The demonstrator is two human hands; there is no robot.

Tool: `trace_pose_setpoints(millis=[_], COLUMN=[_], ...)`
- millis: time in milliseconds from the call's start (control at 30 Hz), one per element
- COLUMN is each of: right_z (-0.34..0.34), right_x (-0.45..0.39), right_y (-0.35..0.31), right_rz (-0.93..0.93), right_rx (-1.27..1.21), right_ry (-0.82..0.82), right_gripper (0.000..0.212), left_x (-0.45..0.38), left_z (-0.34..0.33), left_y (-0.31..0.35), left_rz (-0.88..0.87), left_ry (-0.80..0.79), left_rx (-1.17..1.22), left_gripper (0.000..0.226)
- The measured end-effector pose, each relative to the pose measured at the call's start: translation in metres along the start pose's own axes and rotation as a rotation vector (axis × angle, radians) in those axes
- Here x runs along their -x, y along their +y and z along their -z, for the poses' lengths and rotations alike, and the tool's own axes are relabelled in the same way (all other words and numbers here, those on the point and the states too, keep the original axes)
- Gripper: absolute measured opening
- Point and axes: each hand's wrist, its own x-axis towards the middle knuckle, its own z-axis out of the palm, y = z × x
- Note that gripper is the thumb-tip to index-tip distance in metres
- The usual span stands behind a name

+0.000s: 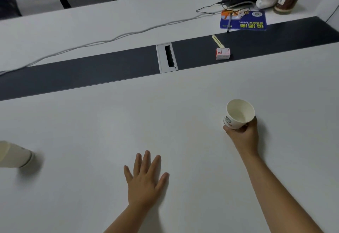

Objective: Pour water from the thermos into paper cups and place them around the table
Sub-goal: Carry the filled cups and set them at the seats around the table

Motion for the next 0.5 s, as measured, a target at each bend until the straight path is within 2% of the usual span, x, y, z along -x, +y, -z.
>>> trace_pose_setpoints(millis=[133,233,300,400,500], right_z=[0.010,0.014,0.012,0.003,-0.008], right_x=[0.037,0.086,0.125,0.191,0.264], right_y=[0.006,0.002,-0.009,-0.035,-0.067], right_rz=[0.006,-0.016,-0.003,0.032,0.062], right_rx=[0.092,0.076,0.067,-0.035,-0.072], right_ry=[-0.002,-0.100,-0.237,-0.501,-0.848], right_gripper=[0.071,0.061,0.054,0.043,0.040], left_x=[0.001,0.028,0.068,0.141,0.219], left_z=[0.011,0.027,0.037,0.041,0.037], left_y=[-0.003,-0.008,-0.018,-0.041,-0.073], left_rz=[-0.022,0.049,0.107,0.184,0.353], left_ry=[-0.015,0.111,0.159,0.229,0.383], left_rx=[0.093,0.508,0.778,0.953,1.124], left_gripper=[0.060,0.050,0.040,0.038,0.043])
